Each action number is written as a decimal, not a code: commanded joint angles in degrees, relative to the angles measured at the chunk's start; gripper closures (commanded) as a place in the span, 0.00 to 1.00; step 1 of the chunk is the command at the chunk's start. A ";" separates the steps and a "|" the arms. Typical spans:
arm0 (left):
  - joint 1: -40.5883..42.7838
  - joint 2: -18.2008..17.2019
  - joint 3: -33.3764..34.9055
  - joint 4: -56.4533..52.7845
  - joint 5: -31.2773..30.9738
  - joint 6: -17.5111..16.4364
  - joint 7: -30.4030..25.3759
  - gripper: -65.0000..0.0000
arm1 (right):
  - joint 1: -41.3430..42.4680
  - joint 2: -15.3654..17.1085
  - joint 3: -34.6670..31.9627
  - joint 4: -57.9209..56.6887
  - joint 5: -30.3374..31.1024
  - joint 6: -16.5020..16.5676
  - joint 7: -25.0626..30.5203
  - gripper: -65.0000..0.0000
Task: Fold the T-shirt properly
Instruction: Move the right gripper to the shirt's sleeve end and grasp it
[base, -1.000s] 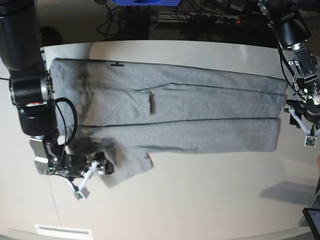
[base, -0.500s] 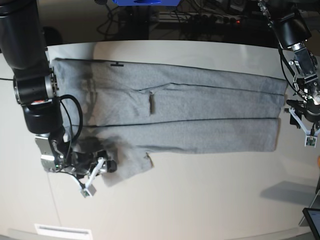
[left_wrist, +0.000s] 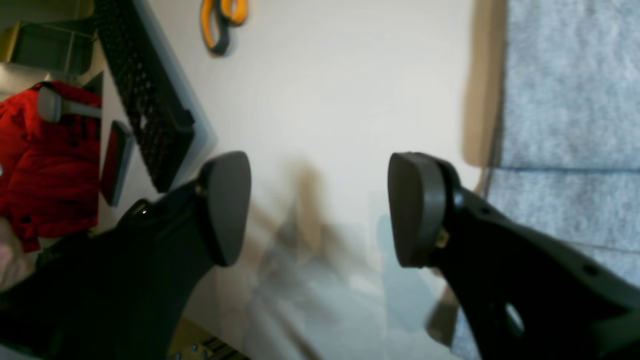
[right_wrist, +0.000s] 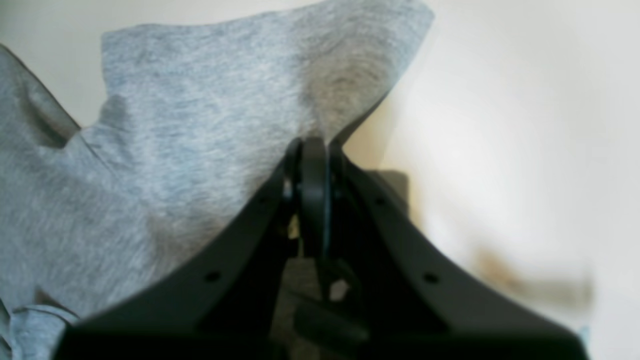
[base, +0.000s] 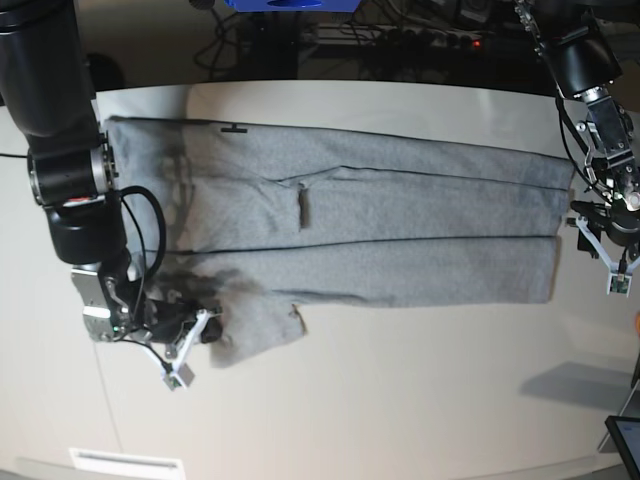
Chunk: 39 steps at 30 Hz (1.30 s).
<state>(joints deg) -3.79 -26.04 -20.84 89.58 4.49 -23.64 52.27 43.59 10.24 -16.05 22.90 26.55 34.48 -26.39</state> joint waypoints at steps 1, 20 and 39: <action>-1.00 -1.34 -0.30 0.75 0.48 0.65 -0.97 0.35 | 2.08 0.53 0.10 2.99 0.84 0.73 0.15 1.00; -2.58 -1.25 -0.13 -2.15 0.48 0.65 -1.15 0.35 | -15.86 2.11 12.41 48.01 0.58 0.38 -31.41 1.00; -2.58 -1.17 3.92 -2.15 0.48 0.65 -1.15 0.35 | -32.03 1.94 24.27 73.85 0.58 0.29 -46.88 1.00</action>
<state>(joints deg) -5.39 -25.91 -16.51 86.50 4.54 -23.64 51.86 10.20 11.79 7.94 95.66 26.59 34.83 -73.95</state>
